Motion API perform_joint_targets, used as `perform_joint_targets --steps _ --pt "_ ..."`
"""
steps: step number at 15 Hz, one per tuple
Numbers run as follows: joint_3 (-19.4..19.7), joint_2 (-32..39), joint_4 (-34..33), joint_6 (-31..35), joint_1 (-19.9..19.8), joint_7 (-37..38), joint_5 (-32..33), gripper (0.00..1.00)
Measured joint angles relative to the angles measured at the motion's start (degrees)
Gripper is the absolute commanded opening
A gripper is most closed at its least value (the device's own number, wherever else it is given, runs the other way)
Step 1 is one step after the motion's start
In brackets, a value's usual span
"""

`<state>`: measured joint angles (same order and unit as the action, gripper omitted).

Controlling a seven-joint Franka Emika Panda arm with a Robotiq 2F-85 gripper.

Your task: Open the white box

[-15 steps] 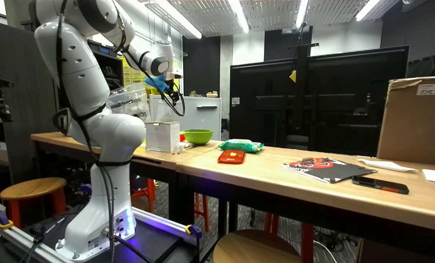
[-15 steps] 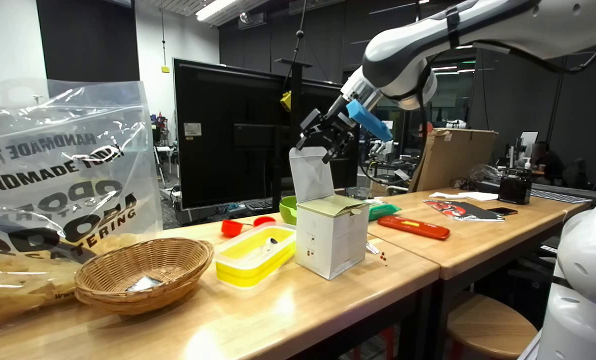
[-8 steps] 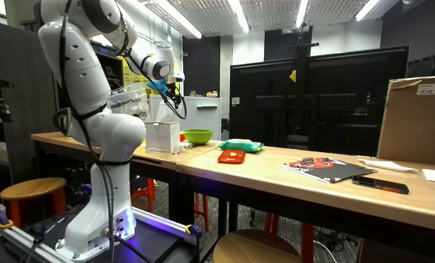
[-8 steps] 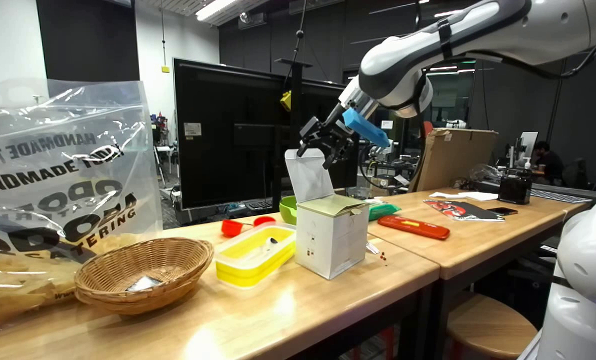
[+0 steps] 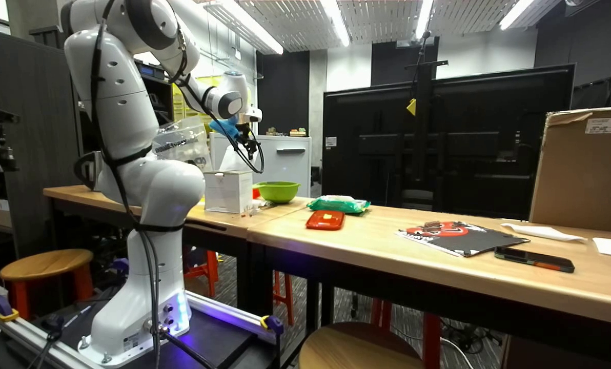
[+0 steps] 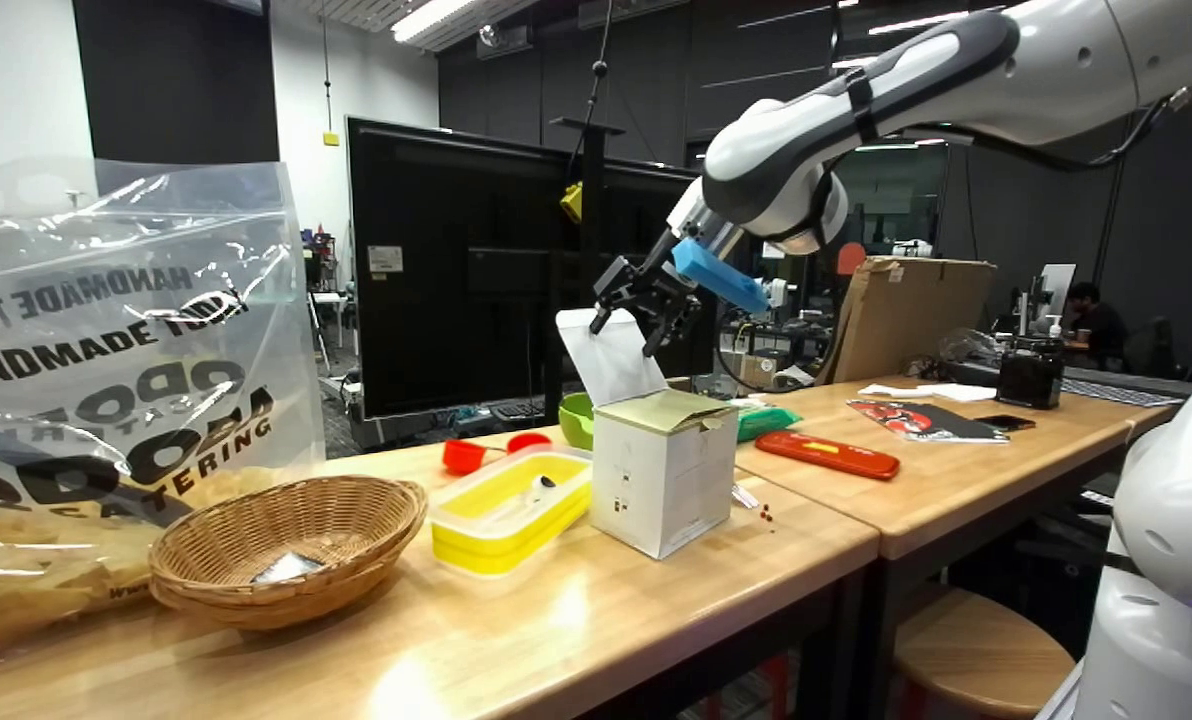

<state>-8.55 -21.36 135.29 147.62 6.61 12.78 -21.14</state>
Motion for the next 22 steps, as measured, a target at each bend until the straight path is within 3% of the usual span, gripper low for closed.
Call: perform_joint_targets --steps 9,22 --pt "-0.10 4.53 -4.29 0.11 -0.01 2.45 5.11 1.00" --pt "0.09 12.33 -7.18 -0.65 0.02 2.47 5.20 1.00"
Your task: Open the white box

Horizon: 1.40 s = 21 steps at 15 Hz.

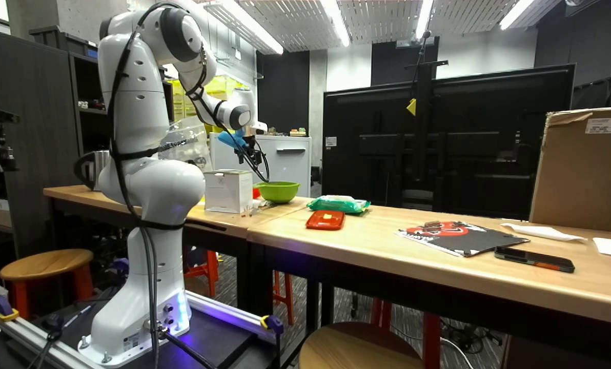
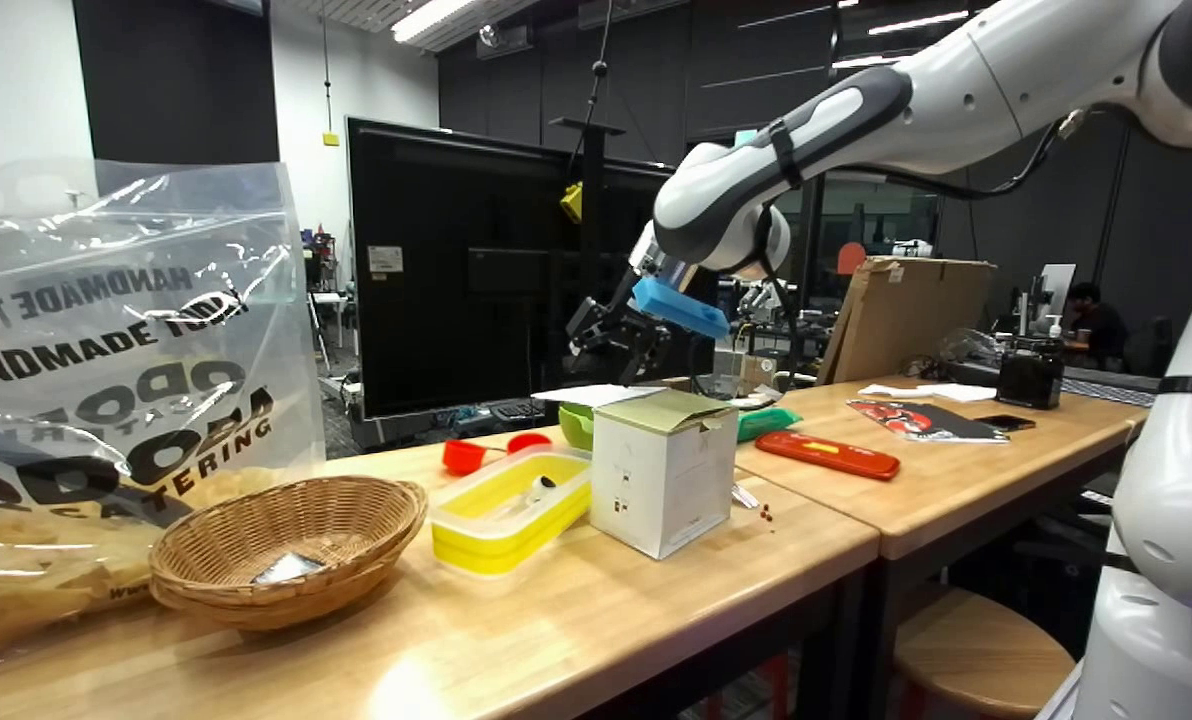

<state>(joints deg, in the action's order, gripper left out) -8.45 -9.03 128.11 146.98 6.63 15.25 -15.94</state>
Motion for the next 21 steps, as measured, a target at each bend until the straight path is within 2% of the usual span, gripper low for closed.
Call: perform_joint_targets --steps 21 --pt "0.51 1.36 -0.72 -2.76 0.00 1.05 -0.35 1.00"
